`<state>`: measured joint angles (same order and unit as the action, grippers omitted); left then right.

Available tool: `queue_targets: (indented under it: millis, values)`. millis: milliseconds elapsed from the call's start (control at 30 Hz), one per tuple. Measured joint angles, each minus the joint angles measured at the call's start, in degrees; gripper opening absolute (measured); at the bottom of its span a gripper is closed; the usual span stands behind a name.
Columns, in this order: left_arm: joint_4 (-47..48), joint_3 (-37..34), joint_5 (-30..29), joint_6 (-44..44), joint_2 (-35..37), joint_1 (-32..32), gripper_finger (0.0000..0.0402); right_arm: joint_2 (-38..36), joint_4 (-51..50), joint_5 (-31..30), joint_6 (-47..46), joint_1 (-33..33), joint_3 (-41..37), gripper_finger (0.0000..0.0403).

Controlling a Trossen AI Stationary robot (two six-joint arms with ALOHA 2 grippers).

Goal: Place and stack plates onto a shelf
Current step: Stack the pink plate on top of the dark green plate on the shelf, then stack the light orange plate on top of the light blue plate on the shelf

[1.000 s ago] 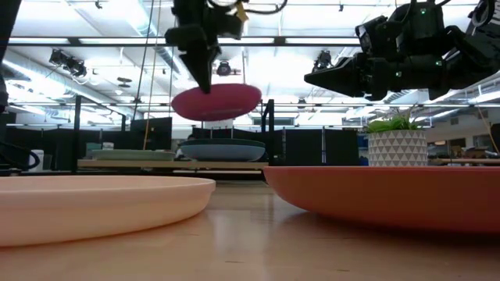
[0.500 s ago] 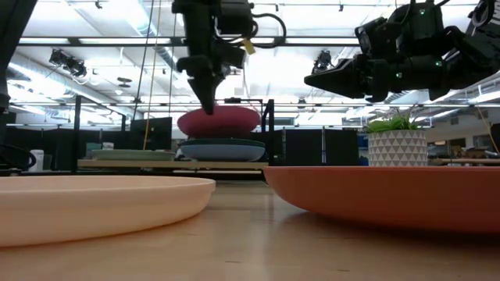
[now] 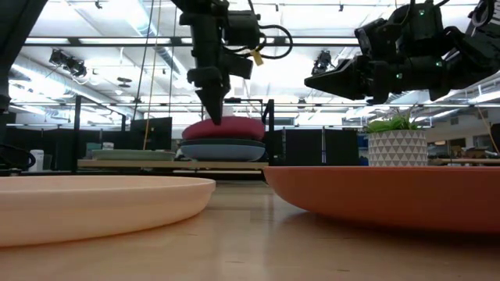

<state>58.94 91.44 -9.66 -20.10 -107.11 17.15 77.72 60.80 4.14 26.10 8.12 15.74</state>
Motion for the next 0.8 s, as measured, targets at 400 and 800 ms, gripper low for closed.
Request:
queue_targets:
  millis: [400,800]
  values:
    - [4.0,1.9,-3.2,4.0,0.1,-3.1,0.0136,0.0,0.0,0.0,0.0,0.0,0.0,0.0081]
    - [3.3,3.7,7.4,17.0,0.2,-16.4,0.0139,0.0,0.0,0.0,0.0,0.0,0.0,0.0081]
